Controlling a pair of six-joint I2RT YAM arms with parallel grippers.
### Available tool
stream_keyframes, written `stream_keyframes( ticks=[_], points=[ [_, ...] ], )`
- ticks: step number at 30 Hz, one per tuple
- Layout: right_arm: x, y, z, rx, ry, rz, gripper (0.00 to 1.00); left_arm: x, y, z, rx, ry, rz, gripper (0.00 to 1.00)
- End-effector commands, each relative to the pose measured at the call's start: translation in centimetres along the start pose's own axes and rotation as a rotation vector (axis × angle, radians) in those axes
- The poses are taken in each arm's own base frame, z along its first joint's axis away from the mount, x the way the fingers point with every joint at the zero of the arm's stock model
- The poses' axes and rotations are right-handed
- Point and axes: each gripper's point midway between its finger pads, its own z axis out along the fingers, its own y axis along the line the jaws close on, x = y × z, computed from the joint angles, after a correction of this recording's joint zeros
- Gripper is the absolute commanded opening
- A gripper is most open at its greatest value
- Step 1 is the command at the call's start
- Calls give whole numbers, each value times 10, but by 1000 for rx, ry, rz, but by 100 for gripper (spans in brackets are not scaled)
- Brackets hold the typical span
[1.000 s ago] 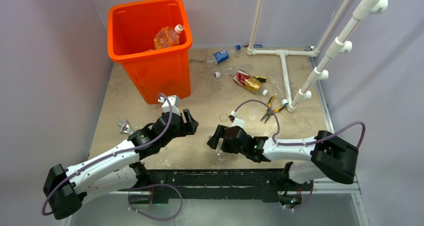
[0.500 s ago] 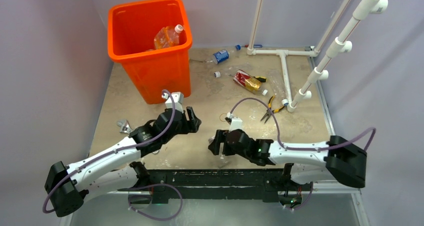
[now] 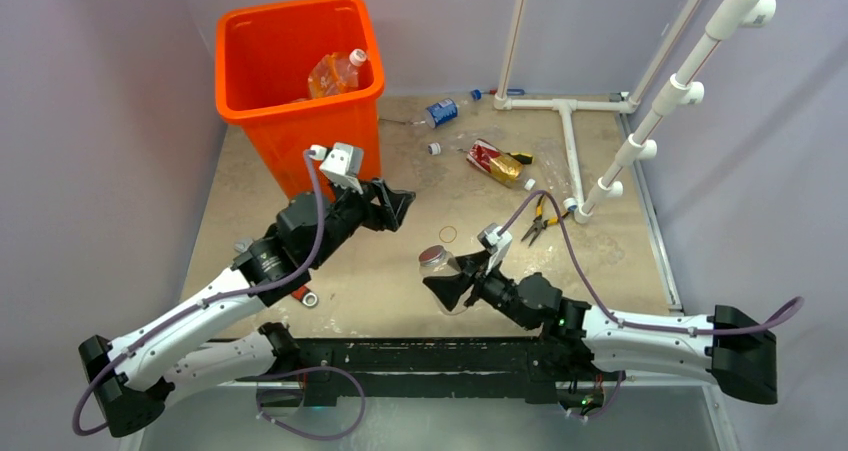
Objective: Put the plastic bottles in the bin
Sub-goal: Pick up the plastic bottle at the center of the board.
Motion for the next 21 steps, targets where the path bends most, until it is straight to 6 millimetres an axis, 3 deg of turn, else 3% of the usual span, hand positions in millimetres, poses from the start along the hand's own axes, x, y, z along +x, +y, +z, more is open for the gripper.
stream_keyframes(
  ticks=[1, 3, 7, 11, 17, 21],
  points=[
    [-61, 41, -8, -210, -262, -160, 49, -80, -51, -28, 268, -301, 138, 69],
    [-72, 50, -13, -257, -320, -222, 47, -85, -67, -40, 378, -365, 216, 71],
    [-85, 55, -18, -285, -398, -337, 42, -60, -91, -55, 576, -309, 347, 75],
    [-86, 47, -18, -253, -425, -375, 38, -42, -100, -61, 652, -215, 320, 76],
    [-92, 48, -22, -263, -473, -421, 34, 13, -122, -62, 833, 73, 256, 76],
    [-95, 51, -22, -269, -483, -438, 33, 15, -130, -69, 892, 93, 208, 81]
  ],
)
